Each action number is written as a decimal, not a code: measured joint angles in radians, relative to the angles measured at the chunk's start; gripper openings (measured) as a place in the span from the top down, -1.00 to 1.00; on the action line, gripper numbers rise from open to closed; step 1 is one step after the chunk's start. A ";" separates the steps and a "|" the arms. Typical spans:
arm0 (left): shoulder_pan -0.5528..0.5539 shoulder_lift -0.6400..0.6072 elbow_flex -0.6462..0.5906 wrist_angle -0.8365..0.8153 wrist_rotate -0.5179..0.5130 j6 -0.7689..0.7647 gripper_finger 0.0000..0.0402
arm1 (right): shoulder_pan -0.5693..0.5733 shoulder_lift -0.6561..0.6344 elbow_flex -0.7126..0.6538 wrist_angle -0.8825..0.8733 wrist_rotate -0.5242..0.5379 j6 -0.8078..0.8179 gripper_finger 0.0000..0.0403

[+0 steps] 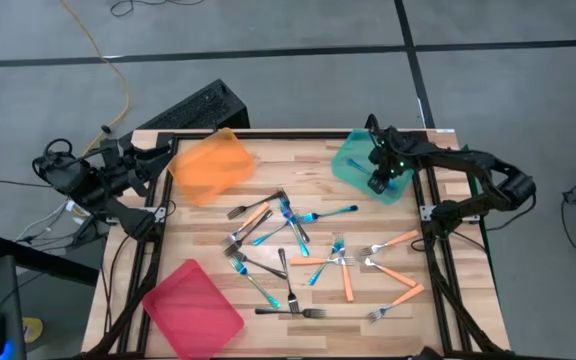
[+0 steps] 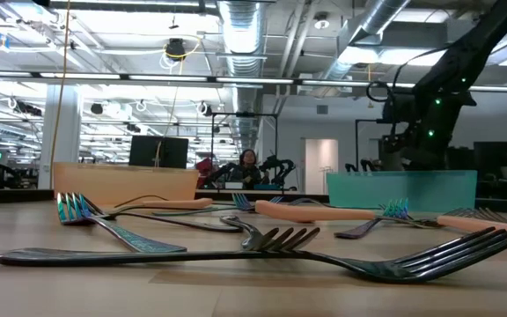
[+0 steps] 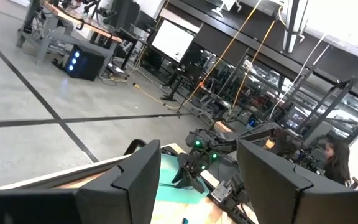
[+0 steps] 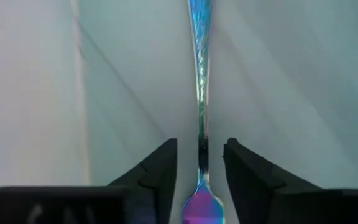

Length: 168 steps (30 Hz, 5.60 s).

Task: Sort silverware by color (type)
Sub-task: Put the orange fork into the pink bin

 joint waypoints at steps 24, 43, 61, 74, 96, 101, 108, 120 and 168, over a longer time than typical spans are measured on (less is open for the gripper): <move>0.000 0.000 0.000 -0.007 0.008 0.000 0.02 | 0.367 -0.080 0.411 -0.145 -0.009 -0.012 0.07; 0.000 0.000 0.000 -0.008 0.061 -0.015 0.02 | 1.083 -0.098 0.412 -0.611 0.032 0.715 0.07; 0.000 0.000 0.000 -0.036 0.058 -0.012 0.02 | 1.542 -0.112 0.240 -0.544 0.283 1.217 0.07; 0.000 0.000 0.000 -0.039 0.056 -0.017 0.02 | 1.540 -0.111 0.019 -0.258 0.278 1.257 0.07; 0.000 0.000 0.000 -0.038 0.053 -0.019 0.02 | 1.543 -0.113 -0.140 -0.047 0.277 1.291 0.07; 0.000 0.000 0.000 -0.039 0.026 -0.018 0.02 | 1.543 -0.112 -0.139 -0.056 0.274 1.284 0.13; 0.000 0.000 0.000 -0.039 0.026 -0.018 0.02 | 1.542 -0.066 -0.137 -0.057 0.269 1.276 0.23; 0.000 0.000 0.000 -0.039 0.026 -0.017 0.02 | 1.538 -0.059 -0.138 -0.059 0.223 1.276 0.51; 0.000 0.000 0.000 -0.036 0.142 -0.031 0.02 | 1.237 -0.061 0.196 0.250 0.506 1.165 0.79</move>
